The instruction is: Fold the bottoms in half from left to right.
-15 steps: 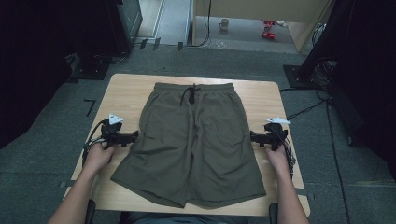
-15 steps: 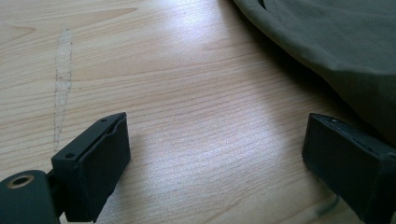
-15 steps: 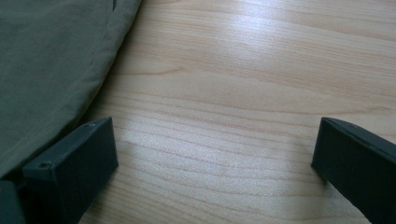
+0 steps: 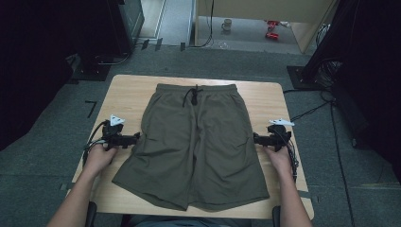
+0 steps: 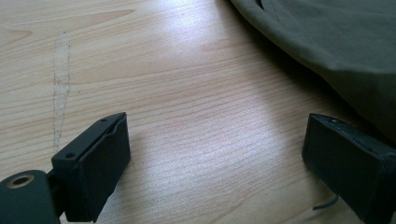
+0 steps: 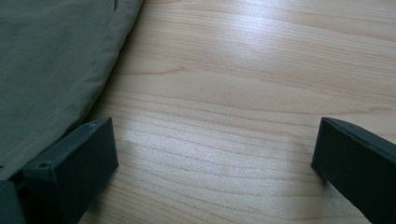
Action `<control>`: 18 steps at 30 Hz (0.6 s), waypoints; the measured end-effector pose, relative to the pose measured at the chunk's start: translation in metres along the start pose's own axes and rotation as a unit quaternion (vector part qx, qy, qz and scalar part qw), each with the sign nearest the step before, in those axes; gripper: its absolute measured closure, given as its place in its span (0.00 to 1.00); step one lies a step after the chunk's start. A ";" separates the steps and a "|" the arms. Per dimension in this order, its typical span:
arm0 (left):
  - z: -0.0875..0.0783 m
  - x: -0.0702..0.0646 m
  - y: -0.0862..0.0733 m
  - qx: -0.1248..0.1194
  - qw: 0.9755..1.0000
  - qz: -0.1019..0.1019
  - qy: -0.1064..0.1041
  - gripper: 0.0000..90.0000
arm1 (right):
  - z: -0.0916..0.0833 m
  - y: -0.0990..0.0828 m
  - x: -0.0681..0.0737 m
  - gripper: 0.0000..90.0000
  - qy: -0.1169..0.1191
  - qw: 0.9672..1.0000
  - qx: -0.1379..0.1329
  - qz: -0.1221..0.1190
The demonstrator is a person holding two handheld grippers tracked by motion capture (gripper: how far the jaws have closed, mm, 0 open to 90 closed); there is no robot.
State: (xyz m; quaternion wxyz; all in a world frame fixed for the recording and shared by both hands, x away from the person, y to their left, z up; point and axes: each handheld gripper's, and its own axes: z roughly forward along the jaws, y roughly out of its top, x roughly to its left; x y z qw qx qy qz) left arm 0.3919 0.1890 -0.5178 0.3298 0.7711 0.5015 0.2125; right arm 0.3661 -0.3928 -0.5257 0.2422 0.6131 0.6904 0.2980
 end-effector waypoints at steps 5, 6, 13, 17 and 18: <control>-0.001 0.003 -0.001 0.001 1.000 0.016 -0.013 0.09 | -0.001 -0.001 0.001 0.00 0.010 1.000 0.000 -0.010; -0.001 0.004 -0.001 0.001 1.000 0.018 -0.015 0.09 | -0.001 -0.001 0.001 0.00 0.010 1.000 0.000 -0.010; -0.004 0.010 -0.003 0.000 0.999 0.036 -0.034 0.11 | -0.002 -0.002 0.001 0.00 0.015 1.000 0.001 -0.015; -0.005 0.011 -0.003 -0.003 0.999 0.035 -0.035 0.17 | -0.003 -0.001 0.003 0.00 0.014 1.000 0.005 -0.015; -0.006 0.012 -0.003 0.000 0.998 0.040 -0.041 0.17 | -0.003 -0.001 0.004 0.00 0.011 1.000 0.010 -0.012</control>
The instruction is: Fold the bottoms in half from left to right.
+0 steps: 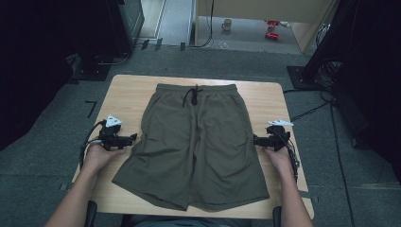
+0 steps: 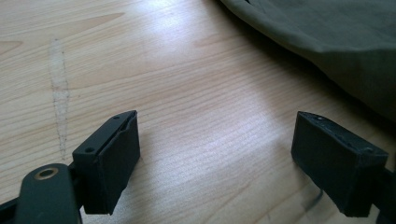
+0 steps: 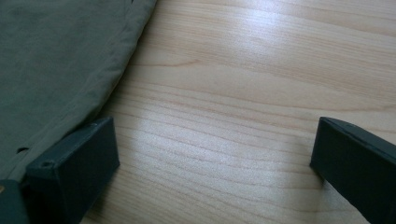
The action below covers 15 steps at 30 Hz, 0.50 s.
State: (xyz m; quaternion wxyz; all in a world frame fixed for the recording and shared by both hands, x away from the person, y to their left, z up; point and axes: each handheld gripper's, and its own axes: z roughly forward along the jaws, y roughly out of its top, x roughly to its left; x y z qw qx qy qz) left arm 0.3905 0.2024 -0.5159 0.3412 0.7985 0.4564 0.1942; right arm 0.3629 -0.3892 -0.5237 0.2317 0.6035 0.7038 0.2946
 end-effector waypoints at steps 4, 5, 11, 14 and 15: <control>-0.003 -0.001 0.001 0.000 1.000 0.005 -0.029 0.21 | 0.000 0.001 0.001 0.01 0.001 1.000 0.005 -0.001; -0.003 -0.002 0.001 -0.001 0.999 0.004 -0.037 0.26 | -0.001 0.001 0.001 0.02 0.002 1.000 0.007 -0.002; -0.006 -0.003 0.004 0.006 0.998 -0.003 -0.059 0.31 | -0.005 0.002 0.002 0.14 0.015 1.000 0.012 -0.013; -0.009 -0.003 0.003 0.006 0.998 -0.006 -0.066 0.31 | -0.006 0.004 0.002 0.15 0.025 1.000 0.013 -0.012; -0.010 -0.004 0.003 0.007 0.998 -0.004 -0.068 0.31 | -0.006 0.004 0.002 0.16 0.029 0.999 0.013 -0.009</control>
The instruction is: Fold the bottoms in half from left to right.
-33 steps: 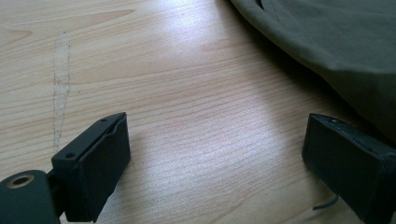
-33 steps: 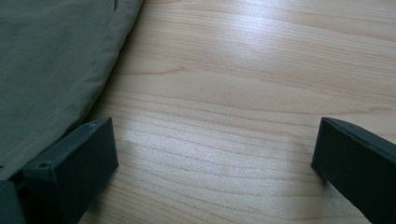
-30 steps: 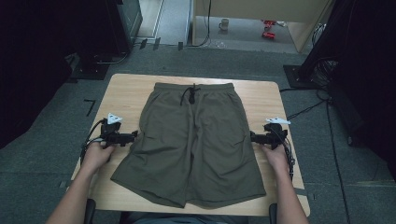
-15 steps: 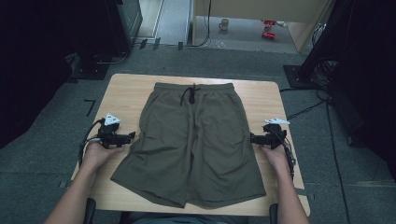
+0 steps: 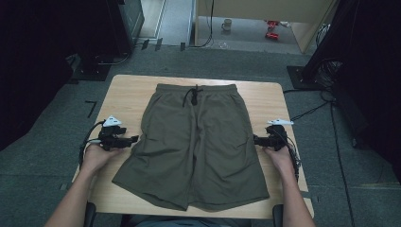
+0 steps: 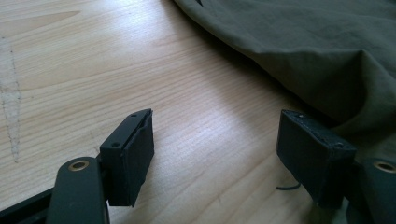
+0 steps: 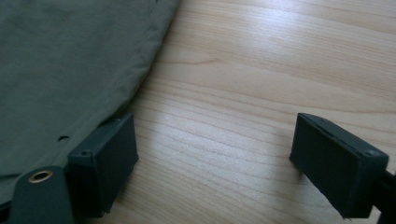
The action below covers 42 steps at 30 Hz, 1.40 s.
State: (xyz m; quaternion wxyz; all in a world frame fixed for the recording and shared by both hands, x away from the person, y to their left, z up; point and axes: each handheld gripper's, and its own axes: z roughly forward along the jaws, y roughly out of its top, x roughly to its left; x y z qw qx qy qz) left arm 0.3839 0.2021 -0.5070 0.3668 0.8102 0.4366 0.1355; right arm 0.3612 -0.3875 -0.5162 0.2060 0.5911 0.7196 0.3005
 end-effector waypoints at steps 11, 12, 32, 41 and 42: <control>-0.014 -0.002 -0.005 -0.008 1.000 -0.008 -0.013 0.31 | -0.001 0.009 0.002 0.16 0.029 1.000 0.001 0.006; -0.016 -0.003 -0.006 -0.008 1.000 -0.006 -0.011 0.32 | -0.001 0.009 0.003 0.16 0.028 1.000 -0.001 0.003; -0.045 -0.025 -0.029 -0.009 0.998 0.040 -0.050 0.34 | 0.000 0.016 0.012 0.18 0.027 1.000 -0.014 -0.004; -0.043 -0.034 -0.039 0.007 0.996 0.062 -0.063 0.35 | -0.002 0.020 0.018 0.22 0.030 0.999 -0.026 -0.005; -0.043 -0.035 -0.040 0.009 0.996 0.067 -0.063 0.35 | -0.003 0.021 0.020 0.23 0.032 0.999 -0.029 -0.008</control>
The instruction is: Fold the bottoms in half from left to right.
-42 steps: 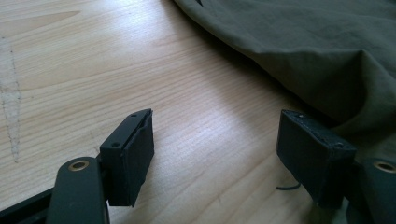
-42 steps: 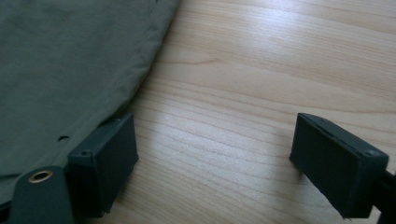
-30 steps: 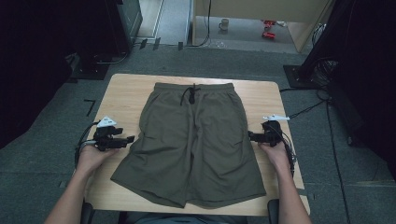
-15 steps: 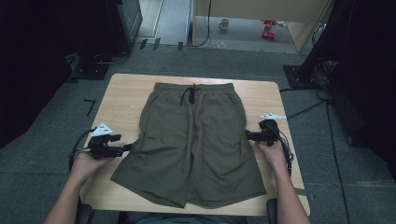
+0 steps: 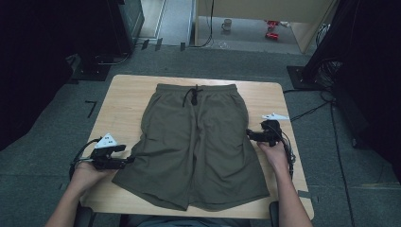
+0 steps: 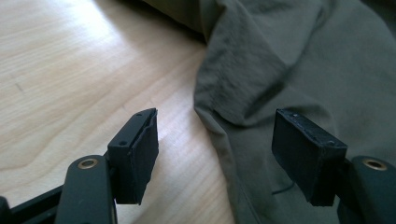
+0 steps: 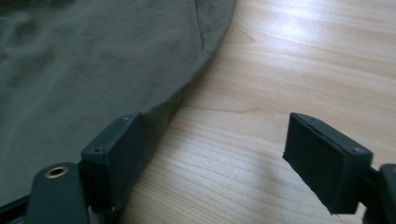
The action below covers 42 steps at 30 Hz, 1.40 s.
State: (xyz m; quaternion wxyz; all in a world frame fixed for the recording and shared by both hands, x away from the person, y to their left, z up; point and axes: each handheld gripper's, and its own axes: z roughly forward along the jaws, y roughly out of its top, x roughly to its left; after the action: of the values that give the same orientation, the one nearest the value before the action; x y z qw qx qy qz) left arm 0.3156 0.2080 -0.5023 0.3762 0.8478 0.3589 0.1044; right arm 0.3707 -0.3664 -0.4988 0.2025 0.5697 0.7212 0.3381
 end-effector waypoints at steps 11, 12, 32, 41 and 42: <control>0.008 -0.009 -0.005 0.005 1.000 0.026 0.015 0.35 | 0.006 0.013 0.016 0.28 0.019 0.999 -0.029 -0.015; 0.008 -0.009 -0.006 0.004 1.000 0.026 0.016 0.35 | 0.006 0.014 0.017 0.29 0.022 0.999 -0.030 -0.016; 0.007 -0.016 -0.012 -0.011 0.999 0.031 0.027 0.37 | 0.021 0.045 0.045 0.33 0.062 0.997 -0.011 -0.033; 0.008 -0.020 -0.013 -0.023 0.999 0.031 0.023 0.46 | 0.034 0.065 0.075 0.38 0.081 0.995 -0.014 -0.057; 0.008 -0.020 -0.013 -0.023 0.999 0.032 0.023 0.49 | 0.035 0.066 0.077 0.38 0.086 0.995 -0.020 -0.055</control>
State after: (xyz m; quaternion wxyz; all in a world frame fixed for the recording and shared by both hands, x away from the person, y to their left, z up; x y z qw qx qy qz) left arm 0.2979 0.1954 -0.5152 0.3835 0.8475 0.3377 0.1437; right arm 0.4185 -0.2751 -0.4680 0.1694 0.4943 0.7589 0.3886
